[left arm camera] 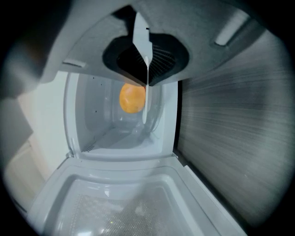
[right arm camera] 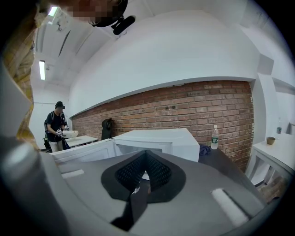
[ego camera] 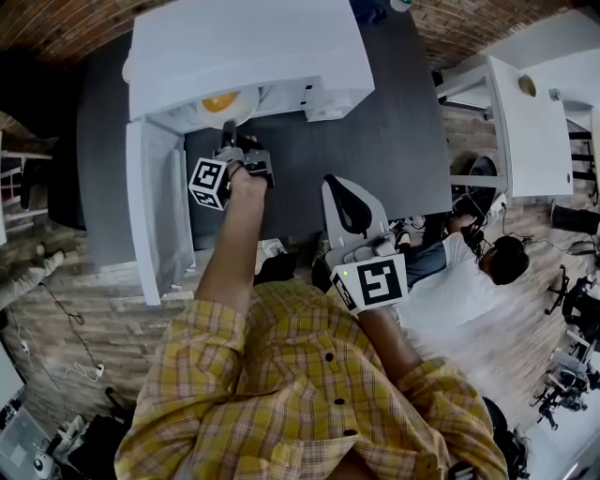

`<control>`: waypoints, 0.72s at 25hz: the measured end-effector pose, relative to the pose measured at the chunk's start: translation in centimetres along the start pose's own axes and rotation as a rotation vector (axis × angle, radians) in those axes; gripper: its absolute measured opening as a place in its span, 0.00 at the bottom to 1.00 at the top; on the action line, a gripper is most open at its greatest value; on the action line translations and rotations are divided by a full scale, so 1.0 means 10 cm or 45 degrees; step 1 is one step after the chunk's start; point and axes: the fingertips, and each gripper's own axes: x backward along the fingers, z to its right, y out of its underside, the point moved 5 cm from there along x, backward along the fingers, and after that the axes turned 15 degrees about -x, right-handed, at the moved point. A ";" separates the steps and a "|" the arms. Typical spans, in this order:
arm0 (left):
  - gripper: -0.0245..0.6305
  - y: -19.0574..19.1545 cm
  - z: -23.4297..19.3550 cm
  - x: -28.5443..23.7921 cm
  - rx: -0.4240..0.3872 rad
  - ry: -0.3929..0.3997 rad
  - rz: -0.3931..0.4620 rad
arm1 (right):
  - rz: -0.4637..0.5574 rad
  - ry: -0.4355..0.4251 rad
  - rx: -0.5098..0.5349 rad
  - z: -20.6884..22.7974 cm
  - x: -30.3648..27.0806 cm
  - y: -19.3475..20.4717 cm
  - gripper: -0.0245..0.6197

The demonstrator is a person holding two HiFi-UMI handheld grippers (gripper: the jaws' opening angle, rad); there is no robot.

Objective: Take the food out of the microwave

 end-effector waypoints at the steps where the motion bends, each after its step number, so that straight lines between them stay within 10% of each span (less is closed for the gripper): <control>1: 0.05 0.00 0.02 0.02 0.001 0.004 0.002 | -0.001 -0.005 -0.001 0.00 0.01 0.00 0.05; 18: 0.05 0.09 0.37 0.63 -0.014 0.053 0.018 | 0.005 -0.091 -0.006 -0.03 0.23 0.01 0.05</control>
